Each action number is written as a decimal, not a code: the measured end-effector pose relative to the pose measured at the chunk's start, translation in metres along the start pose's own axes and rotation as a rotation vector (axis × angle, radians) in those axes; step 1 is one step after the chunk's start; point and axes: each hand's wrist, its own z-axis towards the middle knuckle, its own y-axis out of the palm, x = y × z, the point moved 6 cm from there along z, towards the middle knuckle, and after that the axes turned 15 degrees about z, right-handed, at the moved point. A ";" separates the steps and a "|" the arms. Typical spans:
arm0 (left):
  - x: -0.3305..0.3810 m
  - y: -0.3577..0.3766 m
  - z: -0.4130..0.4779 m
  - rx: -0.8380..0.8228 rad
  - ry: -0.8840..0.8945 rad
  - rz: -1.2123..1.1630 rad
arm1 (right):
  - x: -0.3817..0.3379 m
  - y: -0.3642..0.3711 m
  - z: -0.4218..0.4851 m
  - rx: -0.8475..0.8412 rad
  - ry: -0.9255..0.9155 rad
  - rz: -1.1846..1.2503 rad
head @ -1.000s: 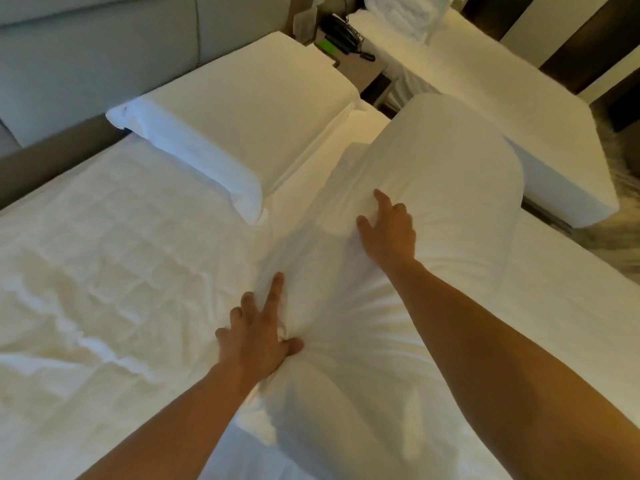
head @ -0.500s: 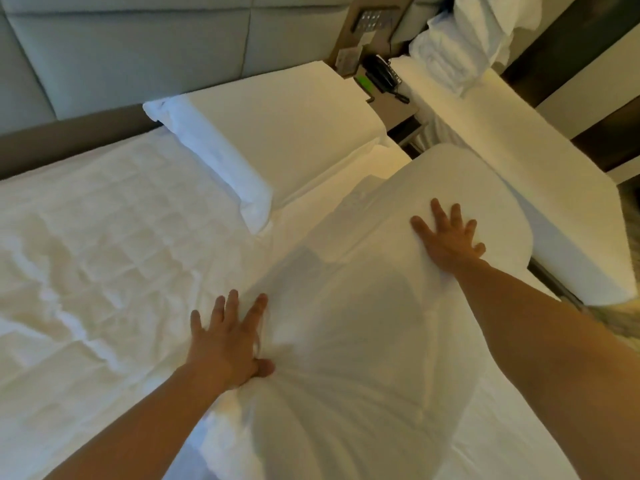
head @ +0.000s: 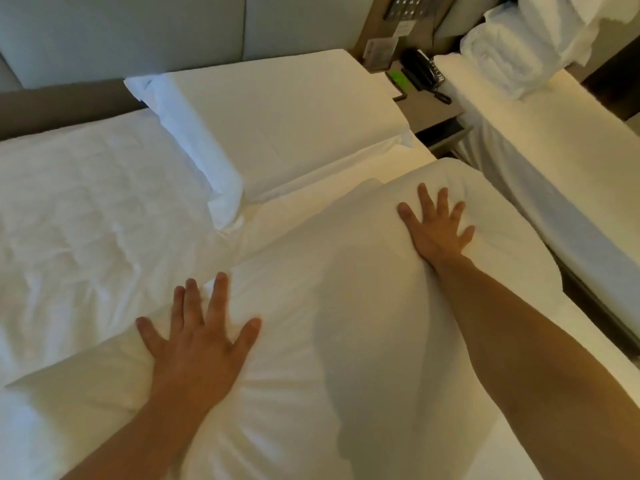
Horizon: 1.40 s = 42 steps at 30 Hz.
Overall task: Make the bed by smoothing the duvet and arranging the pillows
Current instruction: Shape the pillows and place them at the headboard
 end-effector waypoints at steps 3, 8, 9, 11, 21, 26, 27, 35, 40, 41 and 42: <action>-0.021 0.012 0.001 0.002 -0.049 -0.004 | -0.004 0.031 0.015 -0.007 -0.043 0.028; -0.049 0.032 -0.002 -0.025 -0.124 0.019 | -0.020 0.082 0.024 -0.018 -0.105 0.049; -0.052 0.035 -0.003 -0.022 -0.126 0.029 | -0.022 0.087 0.025 -0.014 -0.114 0.045; -0.061 0.041 -0.009 -0.010 -0.131 0.062 | -0.024 0.093 0.026 0.003 -0.133 0.037; -0.071 0.048 -0.007 0.012 -0.132 0.087 | -0.022 0.096 0.025 -0.027 -0.115 -0.006; -0.062 0.028 -0.008 -0.067 -0.194 0.070 | -0.016 0.058 0.014 -0.092 -0.098 0.062; -0.056 0.023 -0.006 -0.099 -0.221 0.071 | -0.012 0.046 0.007 -0.106 -0.118 0.088; 0.049 -0.027 0.071 -0.235 -0.133 -0.181 | 0.092 -0.031 -0.120 0.064 -0.081 -0.002; 0.130 -0.043 0.103 -0.317 0.116 -0.263 | 0.176 -0.027 -0.203 0.219 0.211 0.395; 0.137 -0.041 0.107 -0.337 0.130 -0.272 | 0.185 -0.020 -0.215 0.230 0.265 0.534; 0.142 -0.039 0.109 -0.357 0.138 -0.274 | 0.193 -0.014 -0.226 0.246 0.312 0.670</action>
